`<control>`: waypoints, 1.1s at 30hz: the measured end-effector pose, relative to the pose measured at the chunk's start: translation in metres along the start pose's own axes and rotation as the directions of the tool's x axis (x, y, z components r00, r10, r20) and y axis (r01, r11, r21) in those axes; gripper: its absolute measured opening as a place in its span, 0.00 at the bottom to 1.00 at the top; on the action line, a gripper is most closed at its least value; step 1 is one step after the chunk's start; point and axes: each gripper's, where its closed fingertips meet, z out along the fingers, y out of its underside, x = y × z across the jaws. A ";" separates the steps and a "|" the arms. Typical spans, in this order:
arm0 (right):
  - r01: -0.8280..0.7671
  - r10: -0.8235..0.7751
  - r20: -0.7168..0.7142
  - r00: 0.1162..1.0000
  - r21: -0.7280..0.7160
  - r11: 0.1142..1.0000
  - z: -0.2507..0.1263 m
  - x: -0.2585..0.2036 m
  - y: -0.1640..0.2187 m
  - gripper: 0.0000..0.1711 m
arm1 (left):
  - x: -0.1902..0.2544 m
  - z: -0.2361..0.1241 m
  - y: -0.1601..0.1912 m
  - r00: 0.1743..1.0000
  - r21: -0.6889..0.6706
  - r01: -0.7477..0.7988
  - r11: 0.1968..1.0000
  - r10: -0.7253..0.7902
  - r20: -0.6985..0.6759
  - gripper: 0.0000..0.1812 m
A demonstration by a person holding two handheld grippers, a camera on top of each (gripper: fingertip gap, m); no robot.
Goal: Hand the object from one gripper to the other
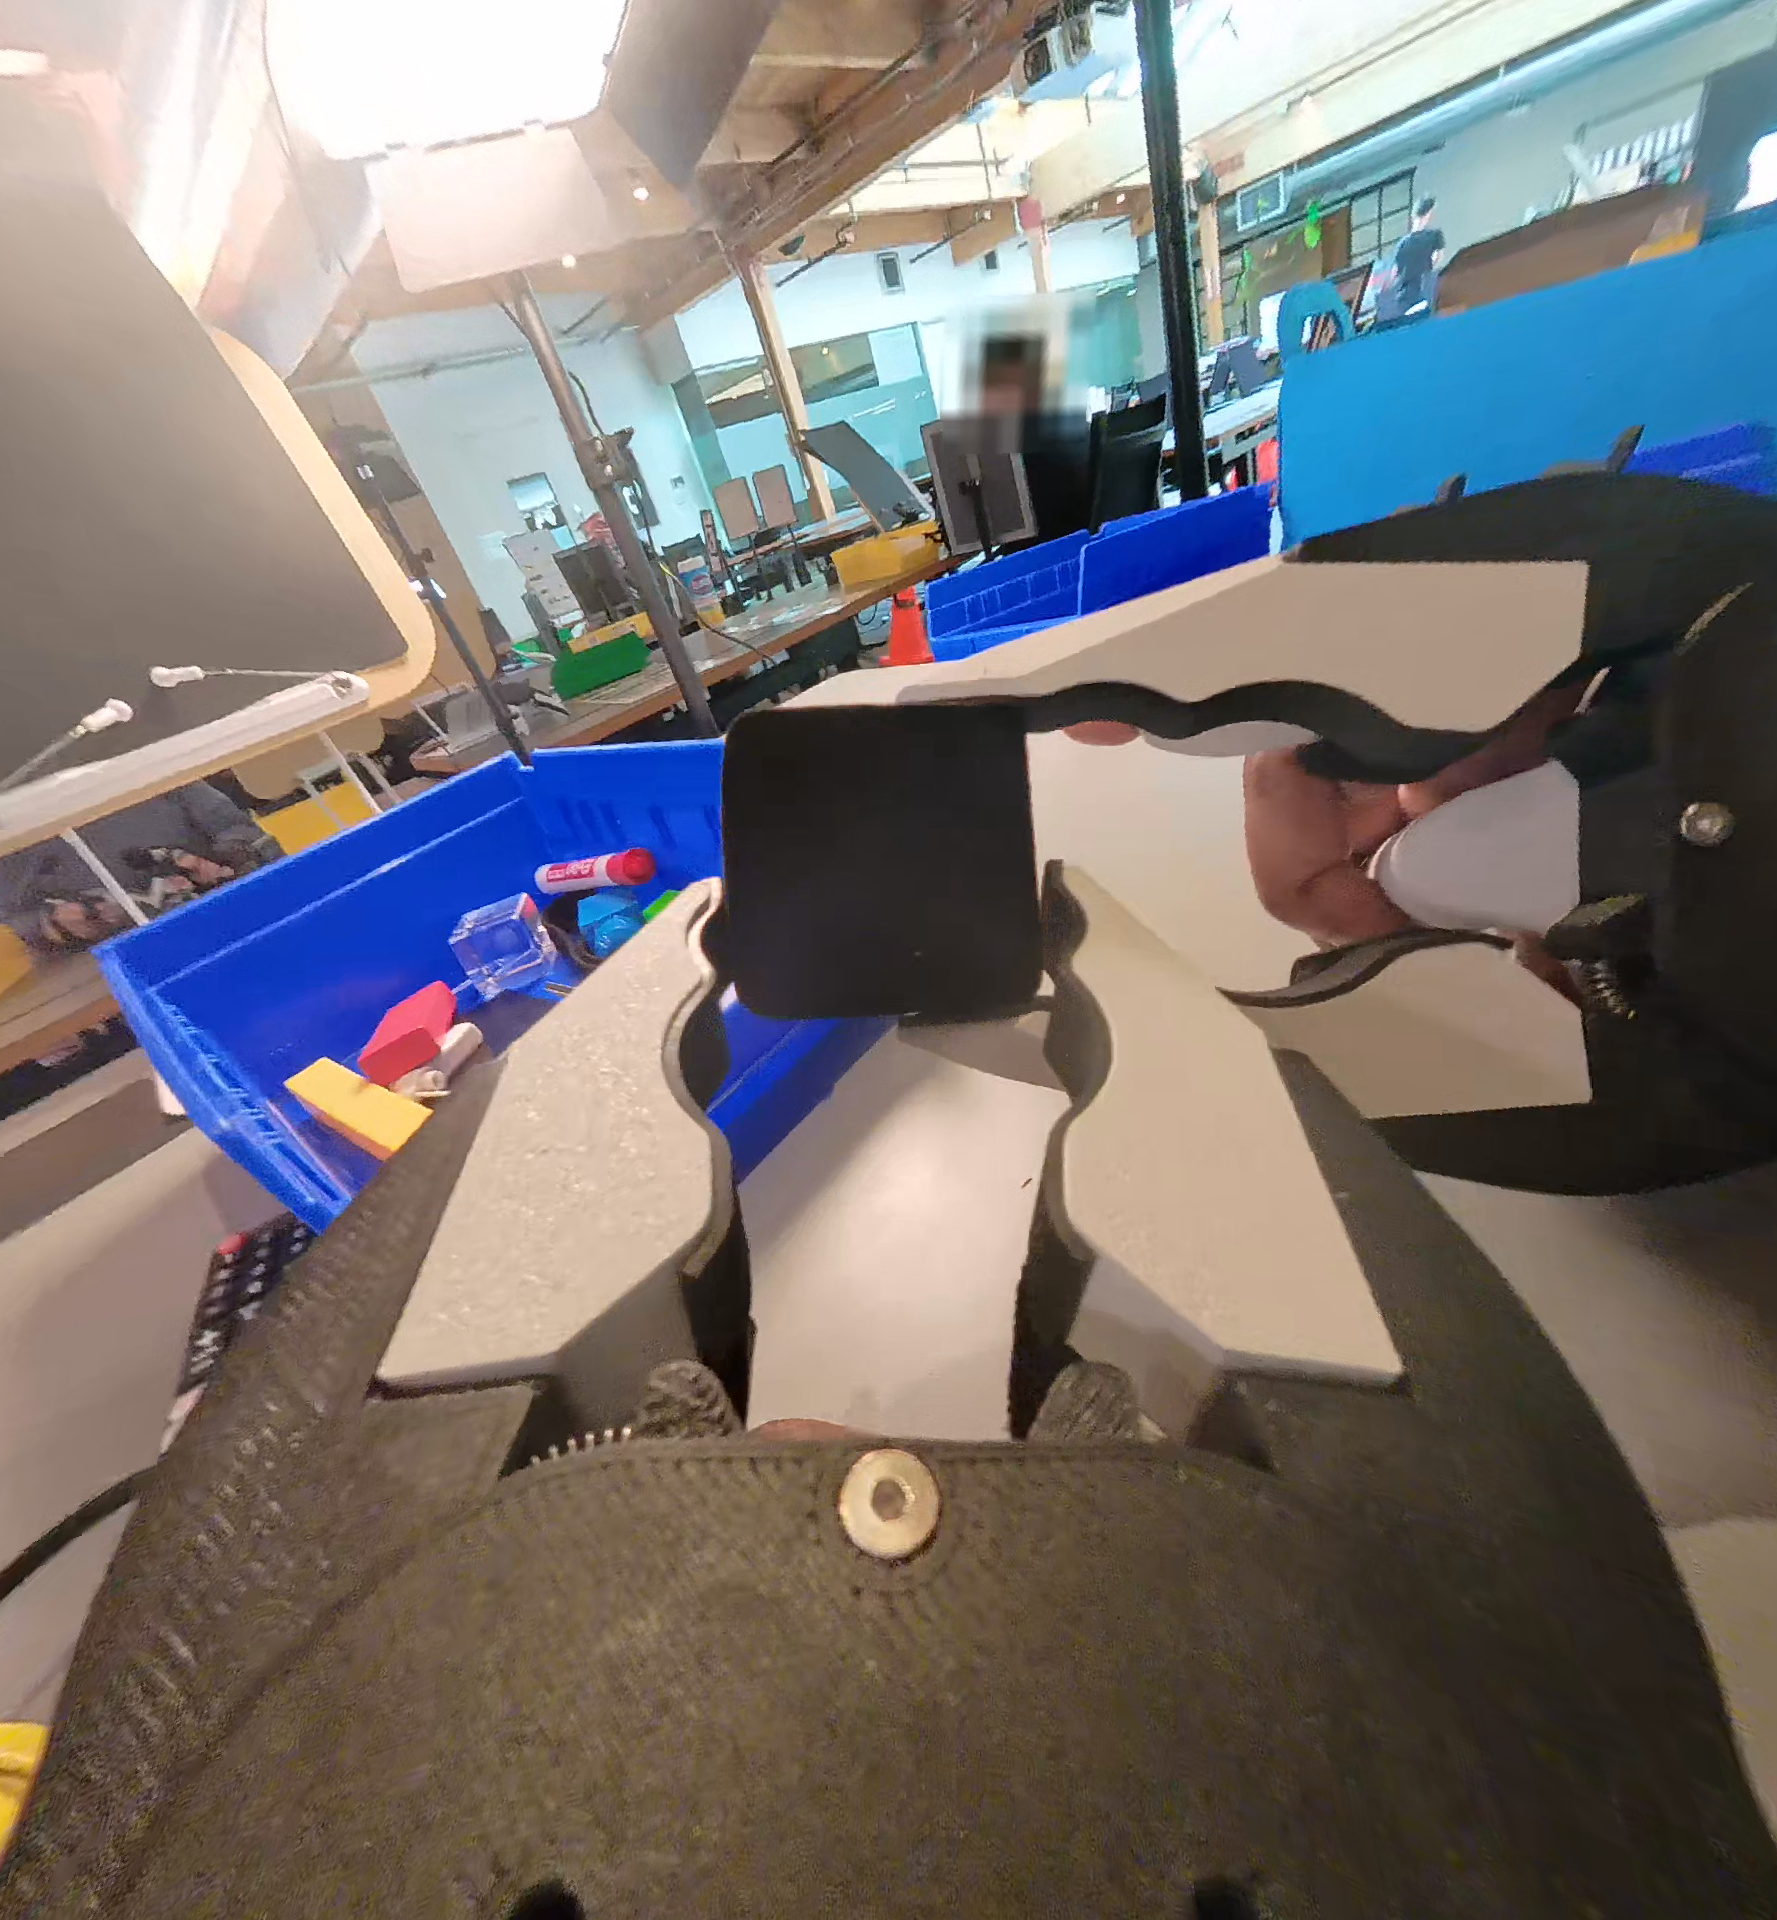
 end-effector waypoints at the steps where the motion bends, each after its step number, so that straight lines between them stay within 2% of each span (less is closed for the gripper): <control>1: -0.037 0.037 0.012 0.999 0.005 0.999 0.000 0.000 0.000 0.32 | -0.001 -0.001 -0.001 1.000 0.004 -0.020 1.000 0.020 0.011 0.33; 5: -0.273 0.271 0.121 0.955 0.002 0.962 0.000 -0.002 0.002 0.32 | -0.005 -0.004 -0.008 0.998 0.038 -0.051 0.998 0.050 0.045 0.32; 10: -0.561 0.549 0.256 0.795 -0.033 0.827 -0.003 -0.001 0.001 0.31 | -0.029 -0.015 -0.019 0.985 0.102 -0.046 0.994 0.028 0.171 0.32; 14: -0.741 0.718 0.338 0.608 -0.082 0.667 -0.005 0.004 0.001 0.31 | -0.042 -0.023 -0.028 0.968 0.149 -0.068 0.987 0.029 0.247 0.32; 17: -0.865 0.822 0.369 0.435 -0.084 0.495 -0.007 0.019 0.001 0.30 | -0.042 -0.023 -0.029 0.959 0.140 -0.113 0.984 0.071 0.275 0.32; 20: -0.940 0.873 0.404 0.273 -0.081 0.331 -0.010 0.033 0.000 0.31 | -0.035 -0.019 -0.026 0.952 0.110 -0.175 0.978 0.140 0.271 0.32; 22: -0.959 0.876 0.443 0.189 -0.109 0.262 -0.012 0.033 -0.003 0.34 | -0.026 -0.015 -0.024 0.947 0.092 -0.231 0.969 0.202 0.249 0.32; 24: -0.957 0.871 0.463 0.161 -0.143 0.253 -0.012 0.027 -0.005 0.36 | -0.019 -0.013 -0.025 0.936 0.087 -0.285 0.954 0.258 0.241 0.32; 27: -0.940 0.853 0.488 0.185 -0.165 0.298 -0.013 0.017 -0.010 0.37 | -0.009 -0.011 -0.026 0.930 0.098 -0.327 0.940 0.302 0.211 0.32; 30: -0.922 0.841 0.499 0.210 -0.185 0.340 -0.013 0.008 -0.011 0.30 | -0.004 -0.011 -0.027 0.927 0.112 -0.345 0.932 0.319 0.196 0.32; 33: -0.923 0.832 0.510 0.217 -0.171 0.345 -0.015 0.009 -0.014 0.25 | 0.000 -0.010 -0.026 0.929 0.117 -0.349 0.930 0.327 0.175 0.32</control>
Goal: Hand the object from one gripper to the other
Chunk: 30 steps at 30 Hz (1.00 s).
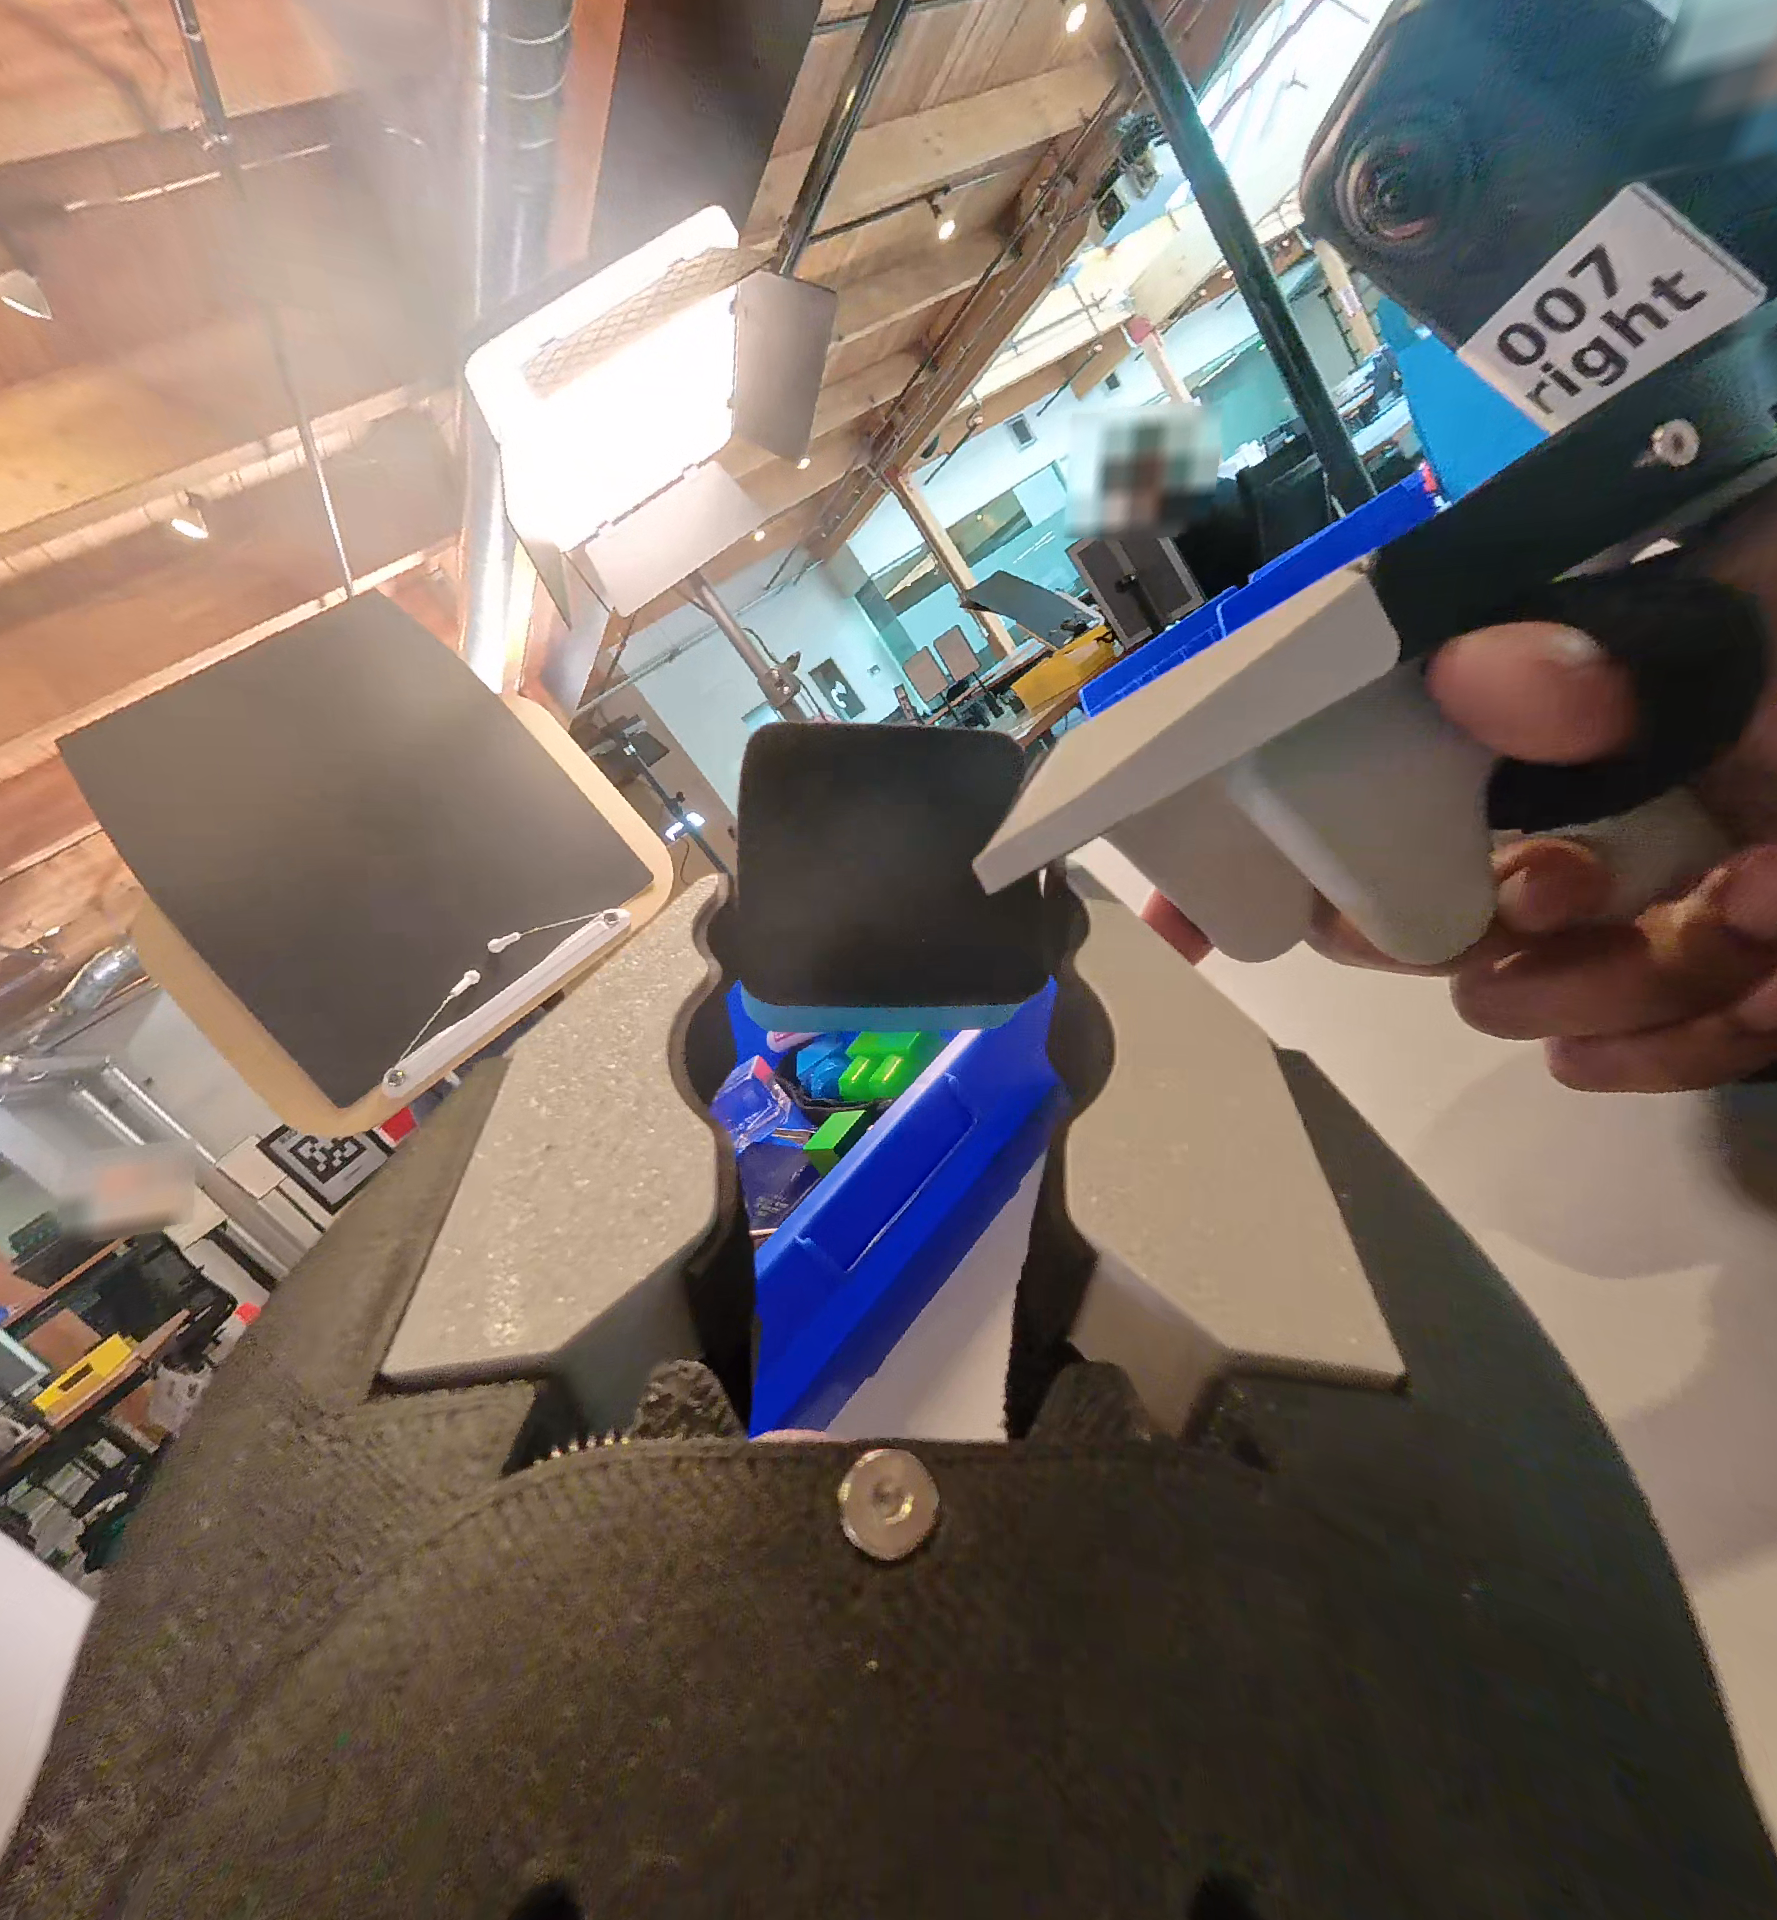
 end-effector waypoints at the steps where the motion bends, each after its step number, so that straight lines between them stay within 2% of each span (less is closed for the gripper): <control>1: 0.004 -0.004 -0.001 1.000 0.010 1.000 -0.001 0.000 -0.002 0.23 | 0.002 0.000 0.000 1.000 -0.001 -0.001 1.000 0.001 -0.011 0.32; 4: 0.025 -0.025 -0.010 1.000 0.037 0.999 -0.003 0.001 -0.007 0.16 | 0.006 0.000 -0.002 1.000 0.011 -0.003 1.000 0.004 -0.027 0.33; 10: 0.114 -0.111 -0.126 0.986 0.016 0.993 -0.003 0.014 -0.005 0.14 | 0.009 0.005 0.016 0.985 -0.085 0.145 0.986 -0.152 -0.081 0.32; 13: 0.085 -0.075 -0.197 0.978 0.045 0.995 -0.010 0.029 -0.011 0.13 | 0.008 0.006 0.030 0.976 -0.165 0.188 0.968 -0.202 -0.078 0.31; 18: 0.042 -0.021 -0.201 0.979 0.102 0.994 -0.015 0.033 -0.019 0.13 | 0.008 0.006 0.037 0.932 -0.215 0.323 0.922 -0.350 -0.098 0.30; 24: 0.039 -0.012 -0.198 0.980 0.137 0.990 -0.017 0.033 -0.025 0.13 | 0.006 0.003 0.026 0.773 -0.180 0.584 0.792 -0.610 -0.176 0.30; 30: 0.015 0.013 -0.171 0.985 0.161 0.987 -0.018 0.030 -0.028 0.13 | -0.002 -0.002 0.006 0.490 -0.144 0.823 0.550 -0.814 -0.311 0.30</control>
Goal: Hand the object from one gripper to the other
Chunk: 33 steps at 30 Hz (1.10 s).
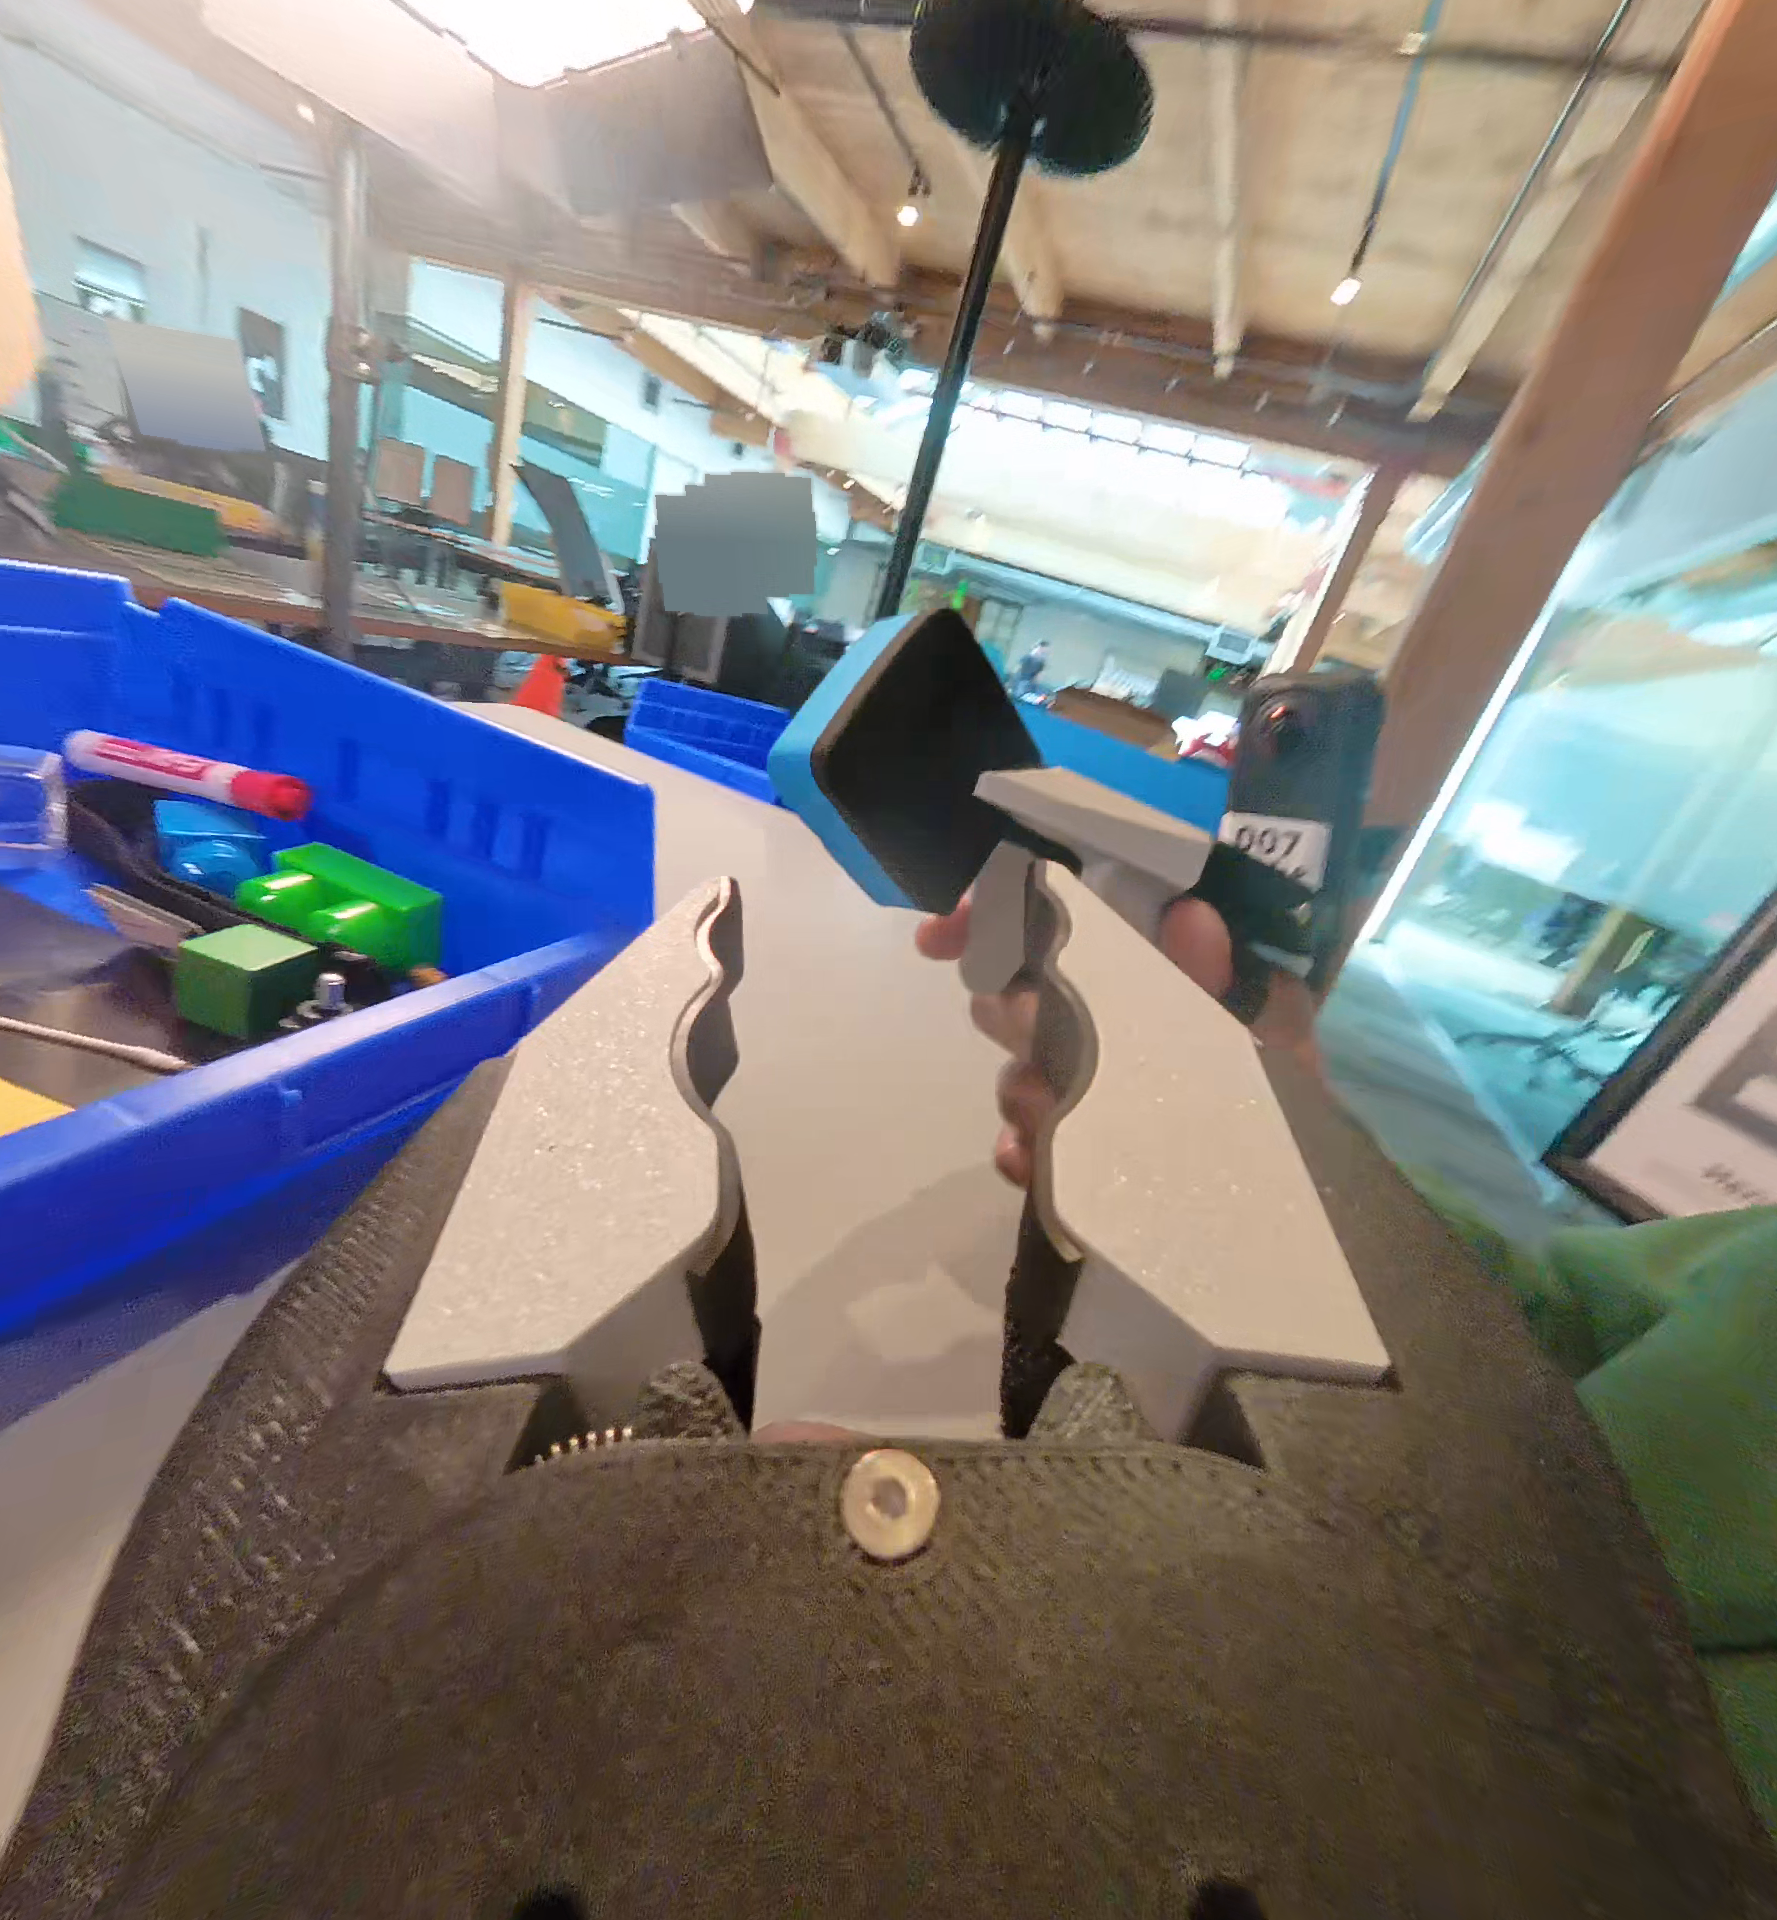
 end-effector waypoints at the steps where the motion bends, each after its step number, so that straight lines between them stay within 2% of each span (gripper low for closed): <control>1: 0.002 -0.002 0.005 1.000 -0.004 1.000 0.000 -0.001 0.001 0.13 | 0.001 -0.001 -0.002 0.999 0.015 0.029 0.999 -0.028 -0.020 0.30; 14: -0.020 0.025 0.225 0.974 -0.021 1.000 0.001 -0.042 0.005 0.13 | 0.013 -0.004 -0.012 0.981 0.065 0.144 0.987 -0.134 -0.141 0.30; 16: -0.030 0.035 0.238 0.971 -0.028 0.999 0.001 -0.044 0.006 0.13 | 0.019 -0.004 -0.012 0.975 0.064 0.144 0.987 -0.131 -0.178 0.25; 18: -0.026 0.035 0.237 0.971 -0.040 0.999 0.002 -0.044 0.008 0.14 | 0.024 -0.006 -0.014 0.972 0.077 0.135 0.988 -0.117 -0.202 0.16; 19: -0.021 0.030 0.230 0.973 -0.043 0.999 0.002 -0.043 0.009 0.14 | 0.024 -0.007 -0.016 0.975 0.088 0.117 0.989 -0.098 -0.199 0.15; 22: 0.046 -0.041 0.144 0.989 -0.034 0.998 0.004 -0.032 0.008 0.17 | 0.017 -0.009 -0.020 0.994 0.116 0.007 0.993 0.006 -0.113 0.14; 25: 0.205 -0.205 0.007 0.979 0.025 0.978 0.000 -0.020 -0.005 0.21 | 0.010 -0.012 -0.026 0.988 0.138 -0.157 0.978 0.156 0.013 0.13; 29: 0.450 -0.445 -0.105 0.889 0.027 0.893 -0.001 -0.022 -0.009 0.22 | 0.009 -0.009 -0.024 0.918 0.088 -0.384 0.919 0.370 0.140 0.13; 33: 0.581 -0.575 -0.138 0.806 0.004 0.814 0.000 -0.028 -0.006 0.24 | 0.012 -0.005 -0.018 0.815 0.016 -0.558 0.829 0.545 0.196 0.13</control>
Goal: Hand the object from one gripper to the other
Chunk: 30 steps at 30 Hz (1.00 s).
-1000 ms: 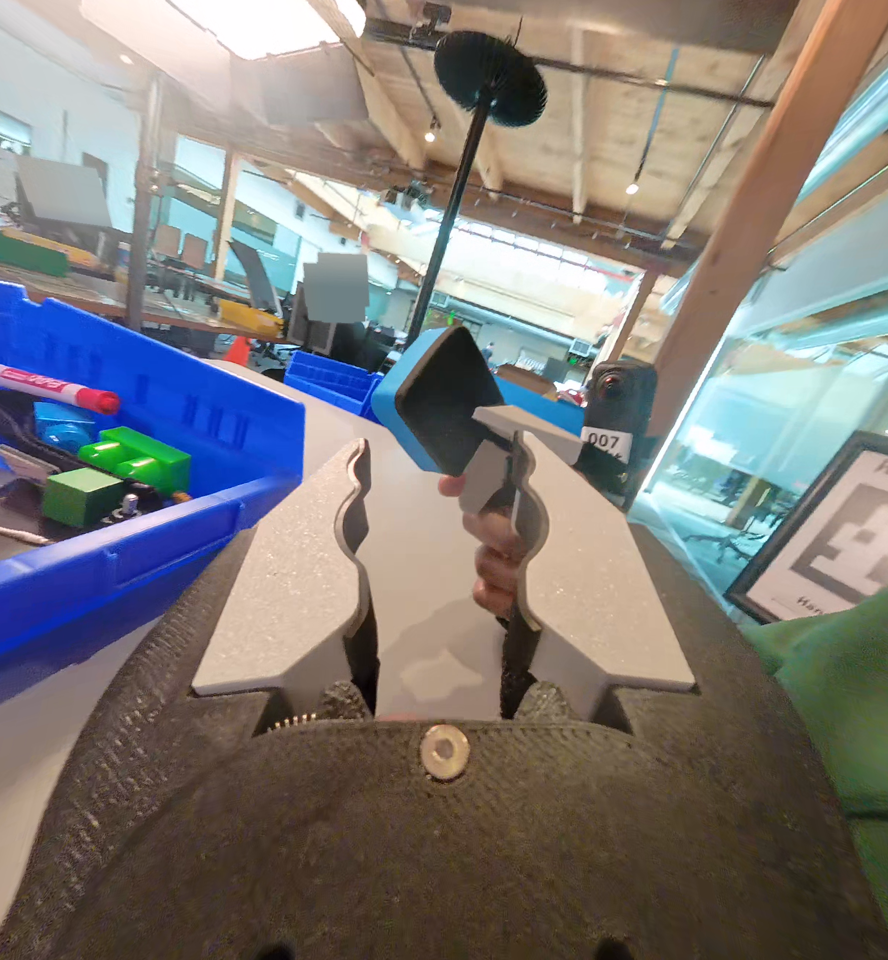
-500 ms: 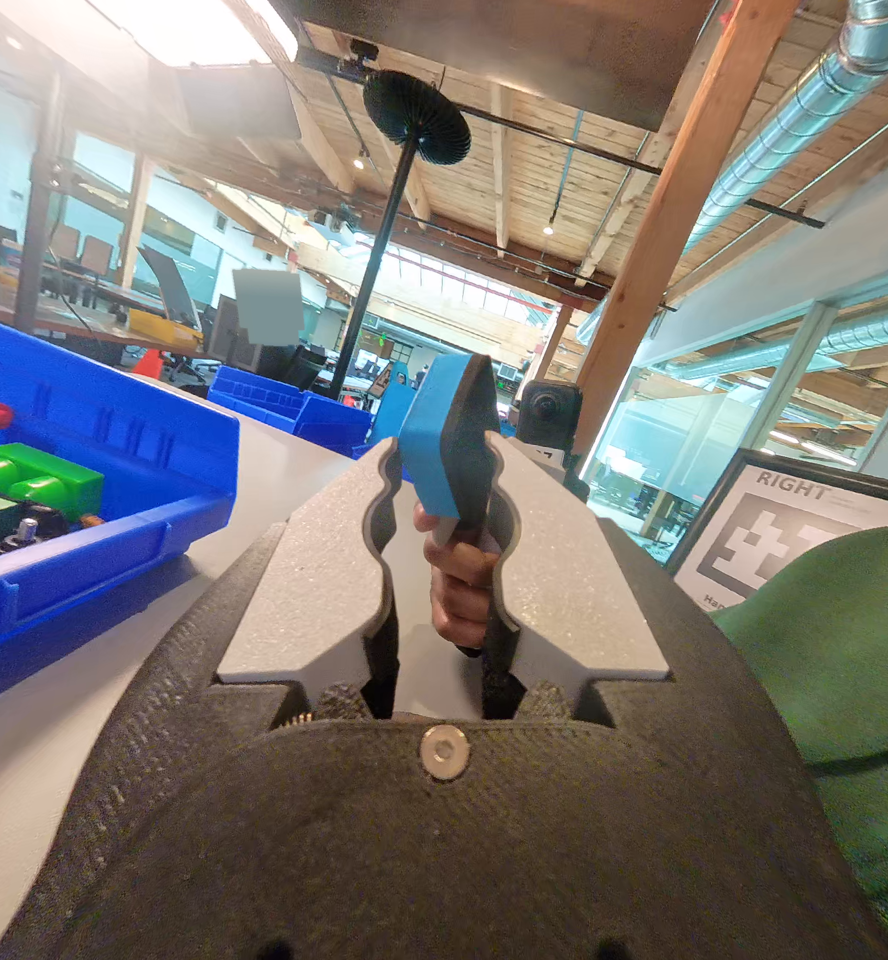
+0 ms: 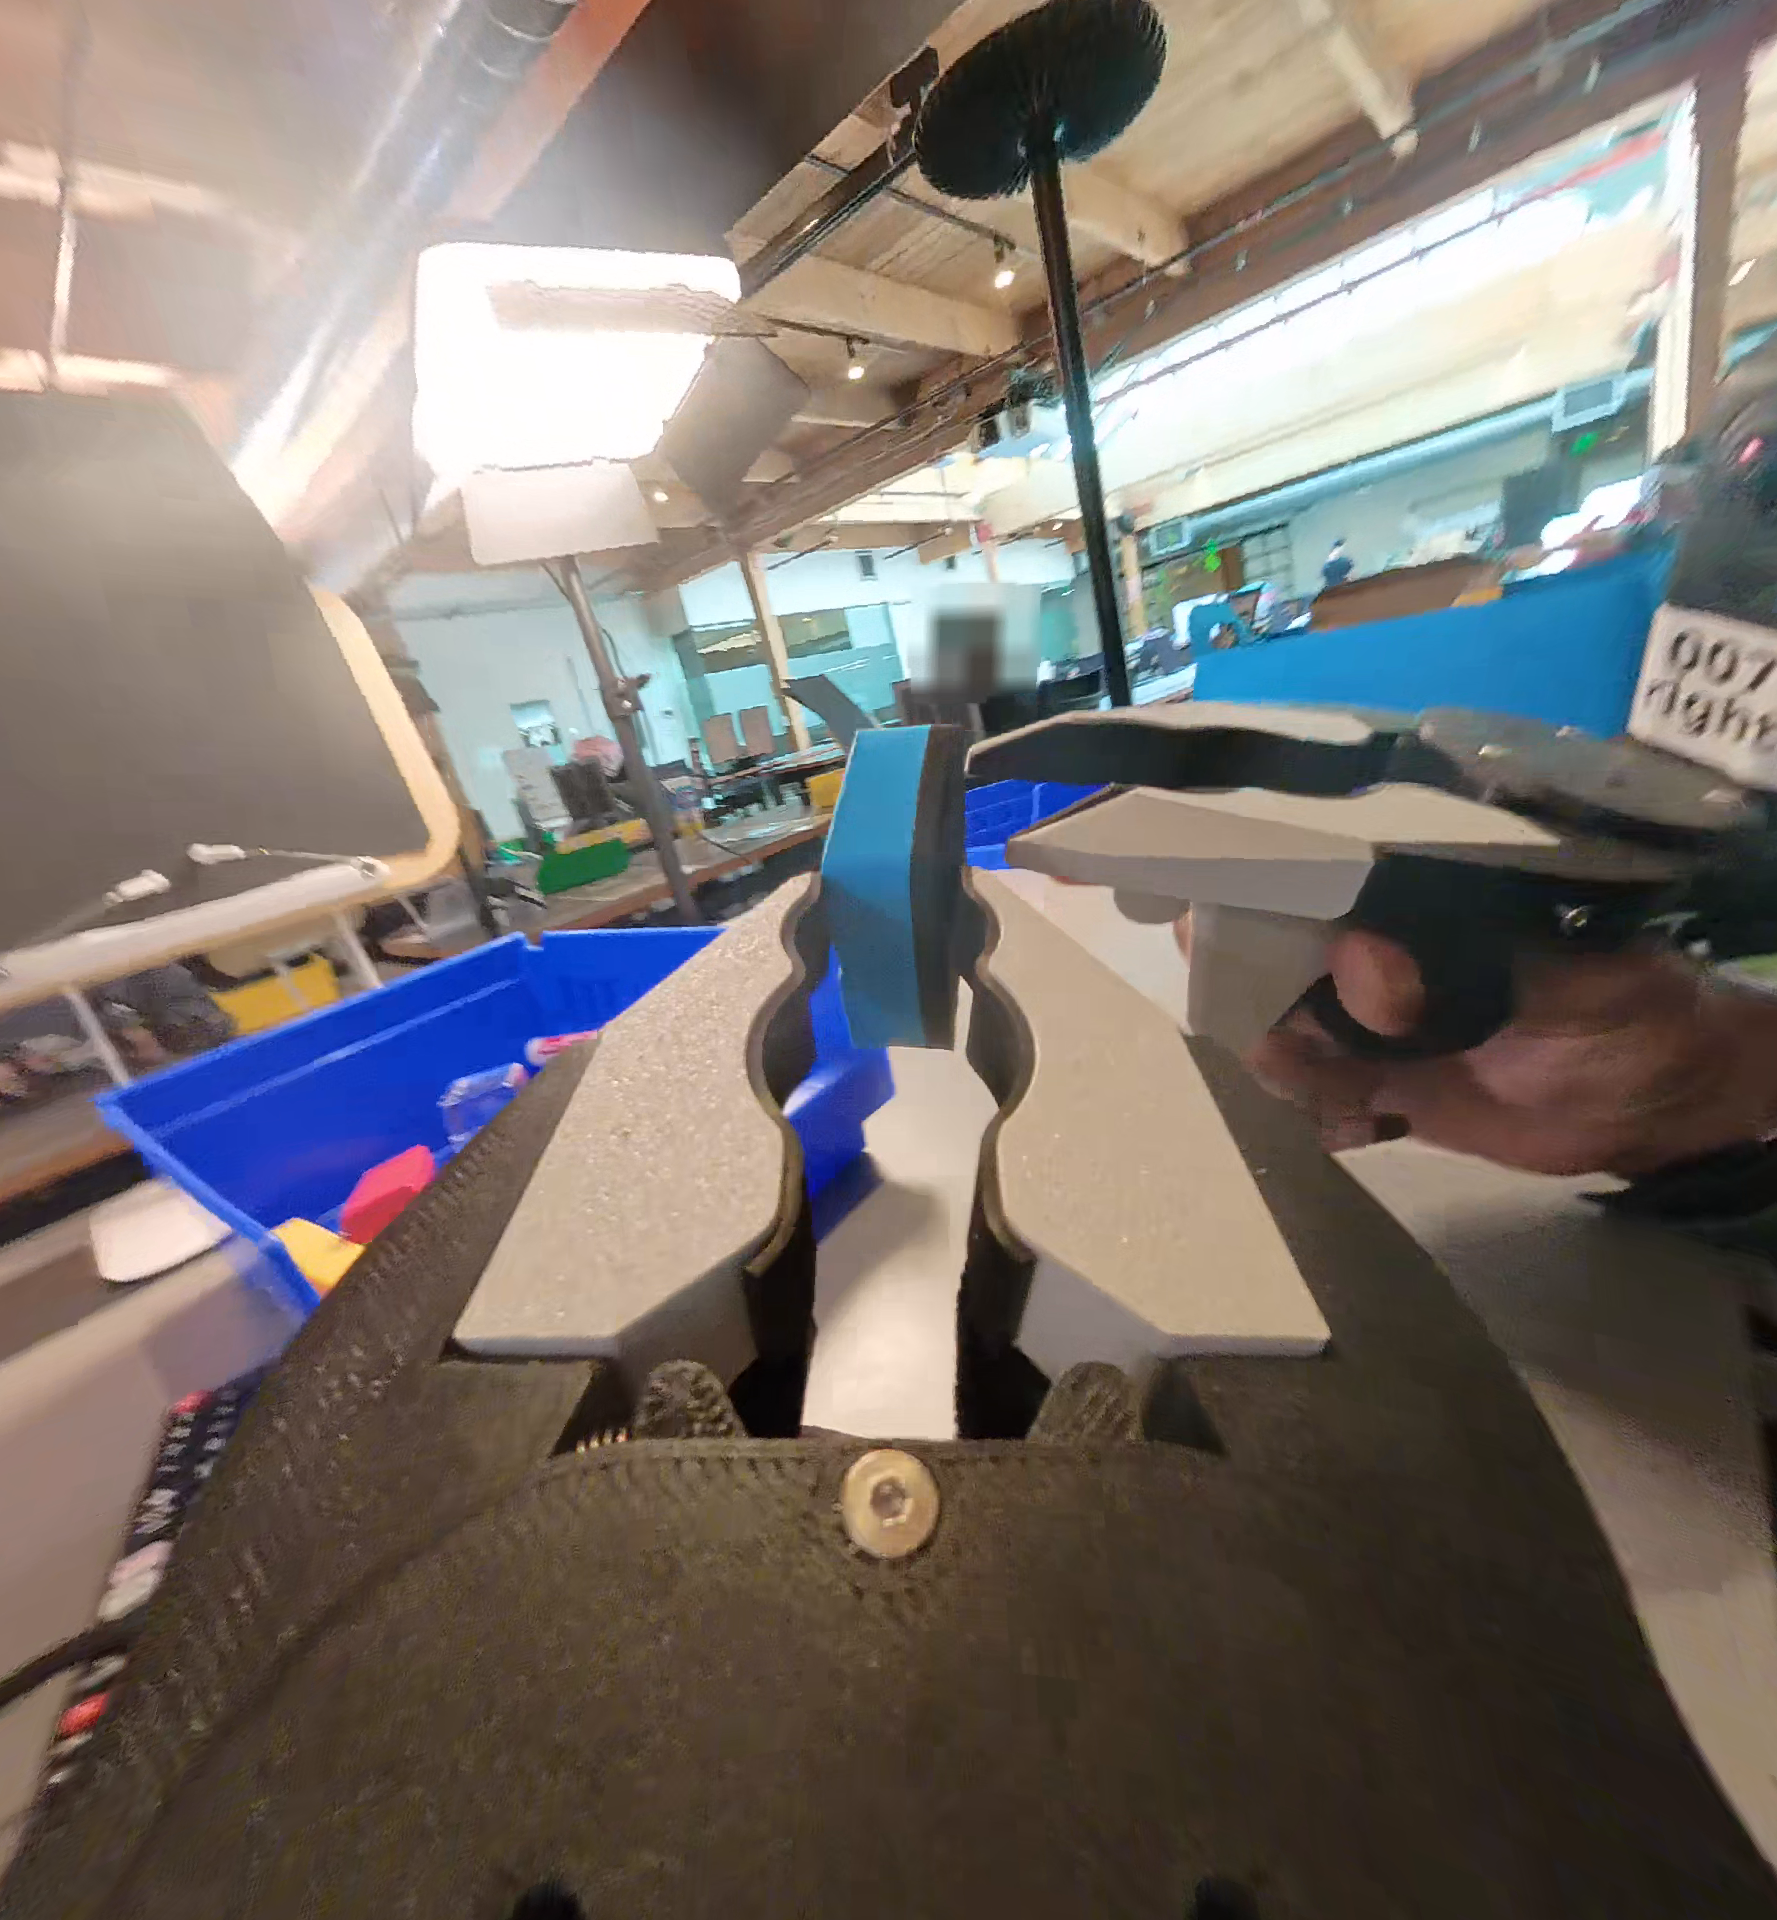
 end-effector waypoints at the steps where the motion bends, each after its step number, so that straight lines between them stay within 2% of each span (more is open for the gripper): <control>1: 0.016 -0.016 -0.003 1.000 0.004 1.000 0.000 -0.001 -0.001 0.24 | 0.001 0.000 0.000 0.999 -0.004 -0.049 0.999 0.049 0.012 0.13; 7: 0.080 -0.080 0.010 0.997 0.008 0.997 -0.001 -0.005 -0.002 0.23 | 0.010 0.003 0.008 0.967 -0.057 -0.252 0.966 0.254 0.022 0.12; 19: 0.276 -0.268 0.095 0.959 -0.071 0.959 0.003 -0.023 0.018 0.23 | 0.005 -0.008 0.020 0.867 -0.109 -0.499 0.860 0.497 -0.041 0.12; 26: 0.414 -0.408 0.069 0.910 -0.125 0.902 0.004 -0.018 0.030 0.26 | -0.003 -0.011 0.035 0.749 -0.185 -0.658 0.730 0.661 -0.051 0.12; 30: 0.535 -0.535 0.058 0.843 -0.195 0.822 0.005 -0.011 0.045 0.26 | -0.002 -0.011 0.041 0.692 -0.197 -0.716 0.670 0.719 -0.068 0.12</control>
